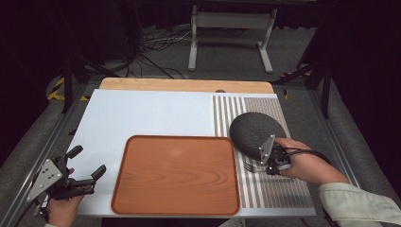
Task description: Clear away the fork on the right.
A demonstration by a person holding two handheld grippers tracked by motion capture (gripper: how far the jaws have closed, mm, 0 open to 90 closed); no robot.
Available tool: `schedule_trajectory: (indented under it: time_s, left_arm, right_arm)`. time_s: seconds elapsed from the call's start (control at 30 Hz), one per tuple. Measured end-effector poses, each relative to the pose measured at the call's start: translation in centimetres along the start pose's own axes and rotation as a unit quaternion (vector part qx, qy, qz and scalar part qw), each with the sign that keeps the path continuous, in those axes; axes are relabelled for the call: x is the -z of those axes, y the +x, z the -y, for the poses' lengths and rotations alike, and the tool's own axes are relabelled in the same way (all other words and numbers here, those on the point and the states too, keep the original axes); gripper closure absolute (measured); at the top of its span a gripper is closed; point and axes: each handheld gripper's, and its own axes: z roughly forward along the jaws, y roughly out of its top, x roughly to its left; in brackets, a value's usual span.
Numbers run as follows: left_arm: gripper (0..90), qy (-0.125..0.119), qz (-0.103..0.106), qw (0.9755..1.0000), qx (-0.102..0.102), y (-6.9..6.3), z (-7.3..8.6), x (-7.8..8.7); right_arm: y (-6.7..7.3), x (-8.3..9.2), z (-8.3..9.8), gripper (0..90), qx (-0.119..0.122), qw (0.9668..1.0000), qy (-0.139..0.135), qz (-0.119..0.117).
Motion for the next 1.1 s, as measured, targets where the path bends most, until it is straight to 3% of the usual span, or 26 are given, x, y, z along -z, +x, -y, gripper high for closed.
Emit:
schedule_trajectory:
  time_s: [0.13,0.17,0.23,0.37,0.5,0.63,0.67,0.77,0.8,0.83,0.97,1.1]
  left_arm:
    - [0.2,0.000,-0.001,1.0000,-0.001,0.0,0.0,0.0]
    - [0.2,0.000,0.000,1.0000,0.000,0.0,0.0,0.0]
    - [0.2,0.000,0.000,1.0000,0.000,0.0,0.0,0.0]
    - [0.2,-0.001,-0.001,1.0000,0.002,0.0,0.1,-0.1]
    - [0.2,0.002,0.001,1.0000,0.000,0.0,0.1,-0.1]
    - [0.2,0.004,0.001,1.0000,0.001,0.0,0.1,-0.2]
    - [0.2,0.004,0.001,1.0000,0.002,-0.1,0.1,-0.2]
    - [0.2,0.003,0.001,1.0000,0.001,0.0,0.1,-0.1]
    - [0.2,0.003,0.001,1.0000,0.001,0.0,0.1,-0.1]
    - [0.2,0.002,0.000,1.0000,0.002,0.0,0.1,-0.1]
    - [0.2,0.002,0.000,1.0000,0.001,0.0,0.1,-0.1]
    - [0.2,0.004,-0.001,1.0000,-0.003,-0.1,0.1,-0.1]
  right_arm:
    - [0.0,1.0,0.1,85.5,-0.008,0.9996,-0.025,0.010]
    - [-0.1,1.4,0.2,85.5,-0.002,0.9990,-0.043,0.015]
    - [0.0,1.6,0.2,85.5,-0.011,0.9987,-0.047,0.017]
    - [0.0,2.6,0.6,85.5,-0.019,0.9952,-0.091,0.030]
    - [0.2,3.2,0.6,85.5,-0.031,0.9933,-0.105,0.037]
    - [0.5,3.9,0.2,85.5,-0.037,0.9878,-0.140,0.057]
    - [0.5,3.9,0.2,85.5,-0.037,0.9878,-0.140,0.057]
    - [0.6,4.2,-0.2,85.5,-0.044,0.9835,-0.165,0.061]
    - [0.6,4.4,-0.3,85.5,-0.052,0.9803,-0.180,0.062]
    - [0.6,4.4,-0.3,85.5,-0.052,0.9803,-0.180,0.062]
    - [0.9,4.7,-0.7,85.5,-0.066,0.9747,-0.202,0.071]
    - [1.2,4.9,-1.4,85.5,-0.090,0.9676,-0.226,0.066]
